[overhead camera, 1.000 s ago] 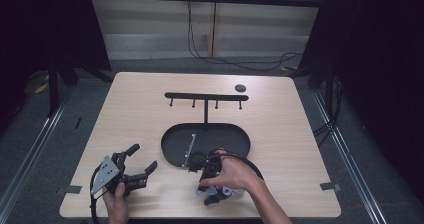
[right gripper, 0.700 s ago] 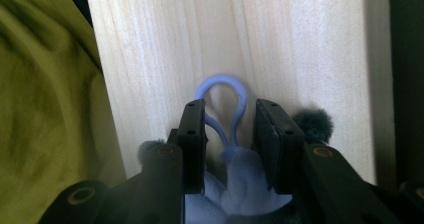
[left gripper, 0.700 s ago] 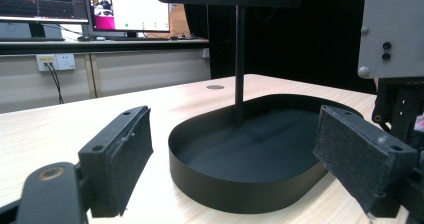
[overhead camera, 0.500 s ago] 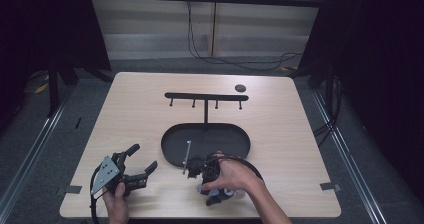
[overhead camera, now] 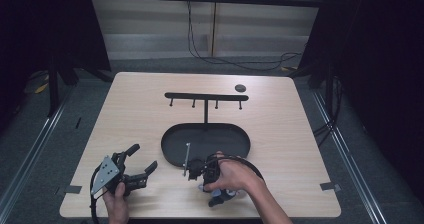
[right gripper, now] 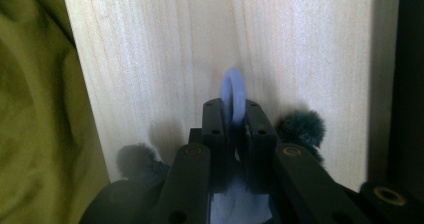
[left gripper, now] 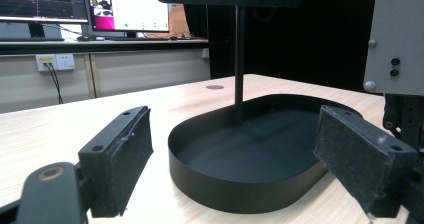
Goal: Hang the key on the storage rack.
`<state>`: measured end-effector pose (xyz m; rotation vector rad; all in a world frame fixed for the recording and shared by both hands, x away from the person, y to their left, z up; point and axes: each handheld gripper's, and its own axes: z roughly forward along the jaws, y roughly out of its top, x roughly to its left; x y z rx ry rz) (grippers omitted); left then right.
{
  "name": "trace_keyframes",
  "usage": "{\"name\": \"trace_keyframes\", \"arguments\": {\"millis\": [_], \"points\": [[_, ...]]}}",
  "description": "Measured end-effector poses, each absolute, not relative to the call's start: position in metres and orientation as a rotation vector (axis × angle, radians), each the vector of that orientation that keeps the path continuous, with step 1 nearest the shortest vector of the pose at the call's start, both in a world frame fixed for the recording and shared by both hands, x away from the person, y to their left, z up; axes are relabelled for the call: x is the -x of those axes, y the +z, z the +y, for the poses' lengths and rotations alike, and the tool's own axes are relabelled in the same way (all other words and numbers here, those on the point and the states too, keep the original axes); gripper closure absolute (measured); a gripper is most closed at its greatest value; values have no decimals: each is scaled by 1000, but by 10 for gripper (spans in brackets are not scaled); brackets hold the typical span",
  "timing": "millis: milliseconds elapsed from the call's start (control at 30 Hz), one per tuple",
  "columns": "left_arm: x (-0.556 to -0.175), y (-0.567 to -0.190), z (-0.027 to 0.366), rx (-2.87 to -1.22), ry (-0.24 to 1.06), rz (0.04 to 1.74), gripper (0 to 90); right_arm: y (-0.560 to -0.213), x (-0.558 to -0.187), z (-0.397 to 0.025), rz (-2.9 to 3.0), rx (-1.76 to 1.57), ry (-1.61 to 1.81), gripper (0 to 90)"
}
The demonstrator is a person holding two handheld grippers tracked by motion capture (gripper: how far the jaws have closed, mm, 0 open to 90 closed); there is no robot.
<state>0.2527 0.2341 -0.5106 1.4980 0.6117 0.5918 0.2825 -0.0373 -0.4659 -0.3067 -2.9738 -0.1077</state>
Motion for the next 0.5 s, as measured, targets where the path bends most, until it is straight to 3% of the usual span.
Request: {"name": "trace_keyframes", "arguments": {"millis": [67,500], "points": [[-253,-511,234,-1499,593,611,153,-467,-281,-36,-2969,279,-103,870],[-253,-511,234,-1498,589,612,152,-458,-285,-39,-2957,300,-131,877]]}}
